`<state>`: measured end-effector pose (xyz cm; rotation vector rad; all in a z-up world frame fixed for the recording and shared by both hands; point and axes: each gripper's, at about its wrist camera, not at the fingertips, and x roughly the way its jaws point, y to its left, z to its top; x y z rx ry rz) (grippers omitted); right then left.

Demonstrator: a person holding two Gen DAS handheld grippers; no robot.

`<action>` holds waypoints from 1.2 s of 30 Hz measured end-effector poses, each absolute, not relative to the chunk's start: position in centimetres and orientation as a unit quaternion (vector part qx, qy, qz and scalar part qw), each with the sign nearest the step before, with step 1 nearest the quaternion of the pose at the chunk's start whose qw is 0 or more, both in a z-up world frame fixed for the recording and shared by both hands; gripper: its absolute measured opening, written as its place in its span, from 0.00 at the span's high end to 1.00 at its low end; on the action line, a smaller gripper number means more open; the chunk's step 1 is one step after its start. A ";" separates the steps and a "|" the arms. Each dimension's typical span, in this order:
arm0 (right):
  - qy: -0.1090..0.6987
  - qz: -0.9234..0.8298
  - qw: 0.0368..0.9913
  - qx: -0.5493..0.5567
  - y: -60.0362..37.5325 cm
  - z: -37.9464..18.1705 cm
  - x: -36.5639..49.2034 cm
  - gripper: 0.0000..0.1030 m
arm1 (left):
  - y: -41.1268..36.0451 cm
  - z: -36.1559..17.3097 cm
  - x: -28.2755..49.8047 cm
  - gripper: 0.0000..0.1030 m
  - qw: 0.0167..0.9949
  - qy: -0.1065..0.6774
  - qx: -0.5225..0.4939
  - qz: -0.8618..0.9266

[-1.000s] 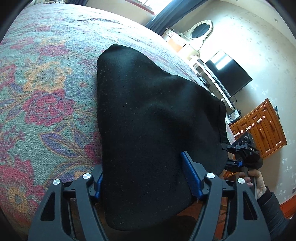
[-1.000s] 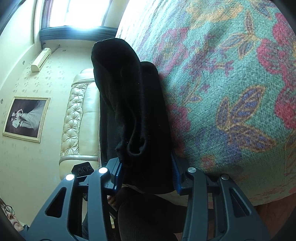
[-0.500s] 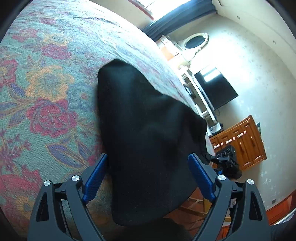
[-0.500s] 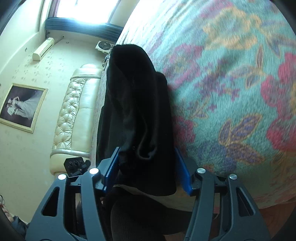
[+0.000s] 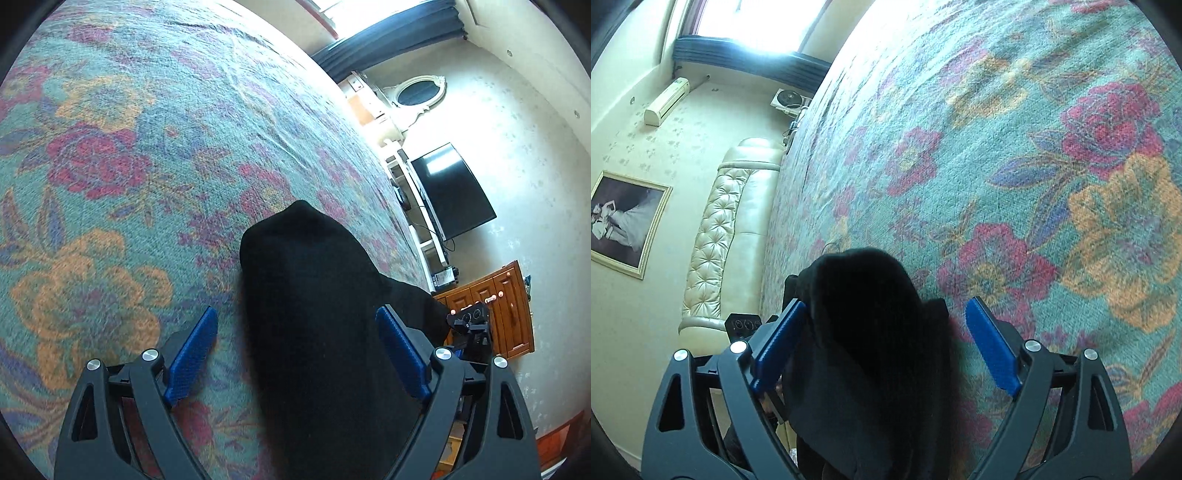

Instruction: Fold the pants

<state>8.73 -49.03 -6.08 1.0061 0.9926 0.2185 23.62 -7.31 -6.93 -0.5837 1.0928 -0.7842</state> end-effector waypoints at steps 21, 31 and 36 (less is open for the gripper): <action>0.441 0.102 0.740 0.497 -50.8 -10.9 9.4 0.82 | -10.7 -7.7 26.1 0.46 0.762 0.526 -0.187 -0.330; 0.416 0.113 0.735 0.524 -51.0 -9.0 6.5 0.30 | -7.4 -6.7 24.8 0.28 0.739 0.501 -0.268 -0.361; 0.447 0.087 0.746 0.486 -49.6 -7.4 2.5 0.19 | -5.4 -5.7 20.2 0.23 0.738 0.500 -0.263 -0.368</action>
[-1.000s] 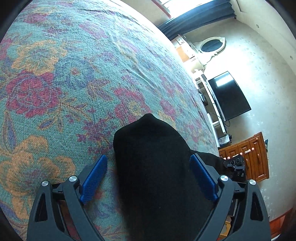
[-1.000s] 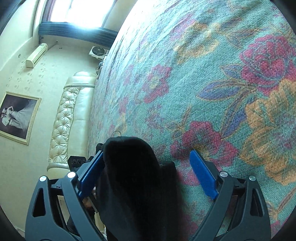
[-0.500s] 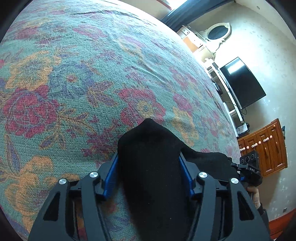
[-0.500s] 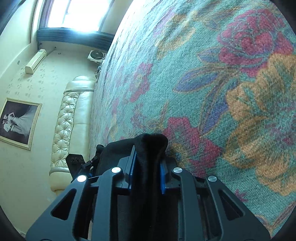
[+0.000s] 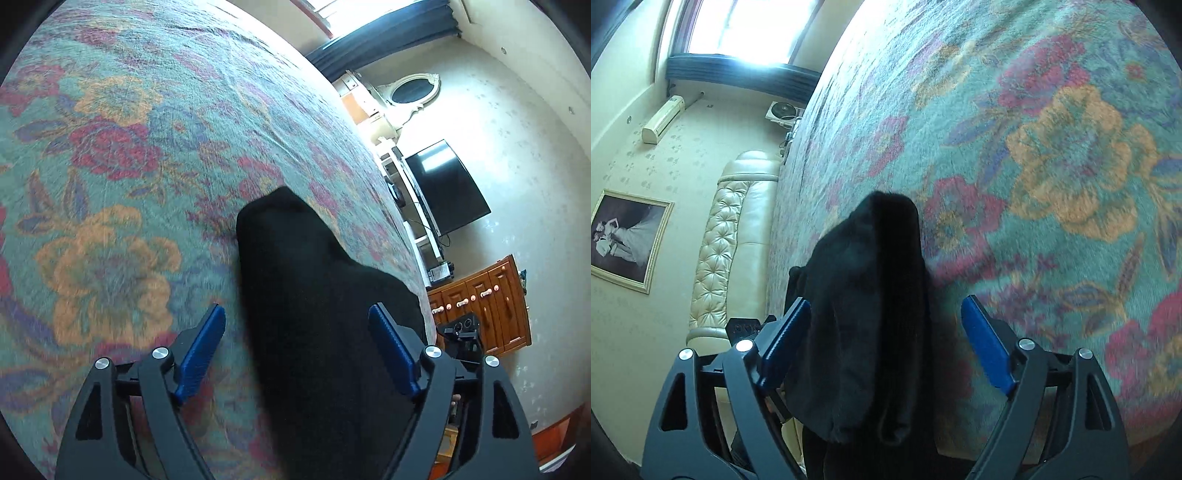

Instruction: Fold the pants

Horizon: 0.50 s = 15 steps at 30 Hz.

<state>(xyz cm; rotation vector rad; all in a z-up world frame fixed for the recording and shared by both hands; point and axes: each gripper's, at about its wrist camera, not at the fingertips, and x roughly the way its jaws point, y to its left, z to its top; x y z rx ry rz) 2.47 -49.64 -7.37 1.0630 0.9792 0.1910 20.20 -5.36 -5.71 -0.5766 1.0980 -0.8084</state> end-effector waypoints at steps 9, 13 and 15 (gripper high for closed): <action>0.449 0.117 0.716 0.522 -46.2 -8.6 -2.9 0.18 | -7.5 -5.8 14.8 0.19 0.737 0.514 -0.200 -0.392; 0.453 0.114 0.717 0.517 -46.6 -8.9 -3.5 0.35 | -7.9 -6.0 14.9 0.18 0.744 0.509 -0.197 -0.386; 0.459 0.110 0.722 0.506 -46.6 -9.0 -3.8 0.47 | -7.9 -6.0 14.8 0.18 0.742 0.509 -0.198 -0.388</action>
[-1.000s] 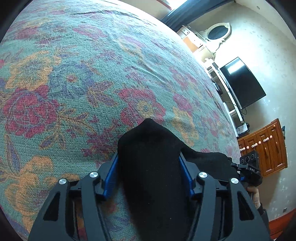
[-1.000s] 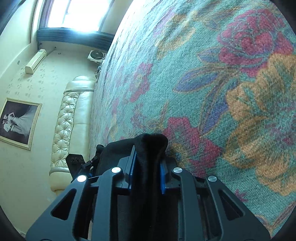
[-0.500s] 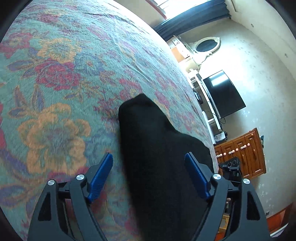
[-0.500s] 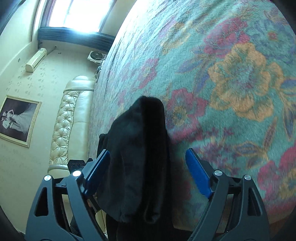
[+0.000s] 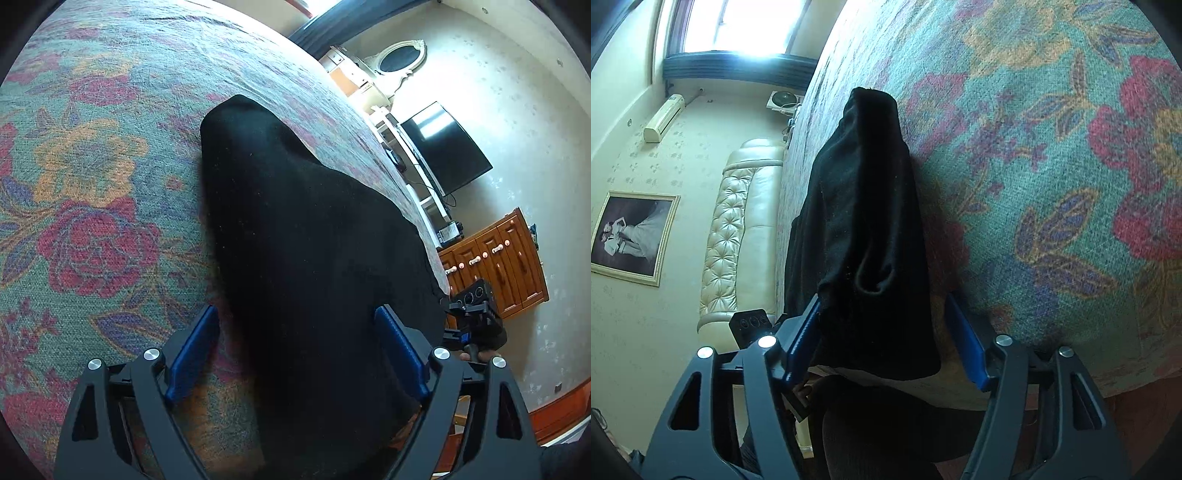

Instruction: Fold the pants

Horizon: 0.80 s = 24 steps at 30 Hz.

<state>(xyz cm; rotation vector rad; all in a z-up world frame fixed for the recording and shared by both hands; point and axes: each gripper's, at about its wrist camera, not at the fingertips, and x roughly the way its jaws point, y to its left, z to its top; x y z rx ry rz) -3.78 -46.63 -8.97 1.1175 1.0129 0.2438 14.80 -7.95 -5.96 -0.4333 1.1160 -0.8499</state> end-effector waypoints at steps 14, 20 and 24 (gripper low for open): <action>0.436 0.155 0.717 0.522 -48.6 -10.1 -5.3 0.45 | -7.5 -5.8 15.1 0.25 0.724 0.522 -0.210 -0.400; 0.439 0.128 0.753 0.473 -51.0 -7.2 -3.2 0.23 | -7.3 -5.2 18.1 0.17 0.750 0.518 -0.189 -0.364; 0.456 0.135 0.745 0.468 -51.5 -7.4 -0.8 0.22 | -8.1 -5.8 19.5 0.15 0.745 0.526 -0.193 -0.361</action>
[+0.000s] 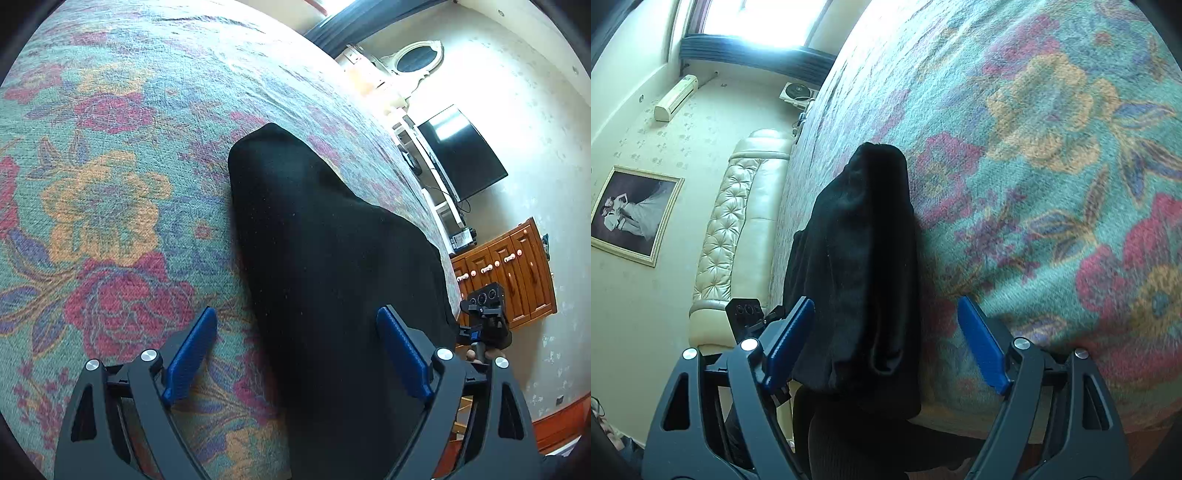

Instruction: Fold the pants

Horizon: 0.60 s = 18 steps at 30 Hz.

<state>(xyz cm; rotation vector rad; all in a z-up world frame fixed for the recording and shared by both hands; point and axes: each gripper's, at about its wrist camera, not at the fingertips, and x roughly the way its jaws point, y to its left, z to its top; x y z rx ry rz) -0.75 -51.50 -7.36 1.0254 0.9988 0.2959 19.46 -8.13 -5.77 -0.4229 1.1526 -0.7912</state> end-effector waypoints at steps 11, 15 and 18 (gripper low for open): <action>0.485 0.156 0.740 0.439 -49.9 -6.8 2.9 0.14 | -11.5 -5.6 19.1 0.10 0.769 0.507 -0.144 -0.361; 0.494 0.162 0.738 0.430 -48.8 -6.8 4.2 0.14 | -12.2 -5.7 19.0 0.06 0.770 0.507 -0.137 -0.364; 0.500 0.178 0.731 0.428 -48.0 -7.1 5.0 0.13 | -12.3 -5.8 19.1 0.05 0.763 0.511 -0.139 -0.370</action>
